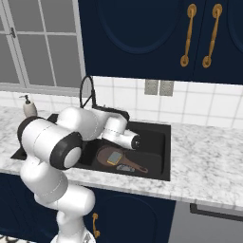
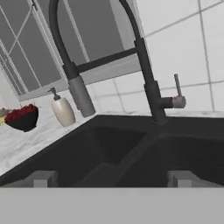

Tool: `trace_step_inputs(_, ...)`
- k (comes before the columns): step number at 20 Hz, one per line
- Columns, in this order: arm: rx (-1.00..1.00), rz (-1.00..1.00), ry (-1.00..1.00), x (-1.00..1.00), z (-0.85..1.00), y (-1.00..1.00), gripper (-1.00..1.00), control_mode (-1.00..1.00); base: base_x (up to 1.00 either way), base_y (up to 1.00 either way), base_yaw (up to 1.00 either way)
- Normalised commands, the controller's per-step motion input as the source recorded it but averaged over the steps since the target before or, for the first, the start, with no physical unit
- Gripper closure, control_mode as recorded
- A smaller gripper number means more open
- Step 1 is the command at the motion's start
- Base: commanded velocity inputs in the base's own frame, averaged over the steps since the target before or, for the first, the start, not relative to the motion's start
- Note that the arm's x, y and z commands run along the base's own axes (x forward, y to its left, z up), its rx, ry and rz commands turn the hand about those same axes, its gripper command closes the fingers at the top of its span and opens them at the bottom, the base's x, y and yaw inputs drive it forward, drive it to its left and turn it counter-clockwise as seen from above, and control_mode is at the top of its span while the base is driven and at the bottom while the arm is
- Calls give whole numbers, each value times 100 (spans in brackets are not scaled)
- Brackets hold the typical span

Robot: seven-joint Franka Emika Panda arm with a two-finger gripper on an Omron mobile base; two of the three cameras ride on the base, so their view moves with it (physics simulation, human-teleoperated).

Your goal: Pick the pan and sponge and place them into the sink. Then turn on the water.

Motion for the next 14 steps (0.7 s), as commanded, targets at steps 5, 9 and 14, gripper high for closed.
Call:
trace_step_inputs(5,-4,18,-25,-3,35,4,-100,-100,0,0,0)
trace_step_inputs(9,-5,3,-31,0,26,15,-100,-100,0,0,0)
trace_step_inputs(14,-6,0,-22,18,3,29,-100,-100,0,0,0)
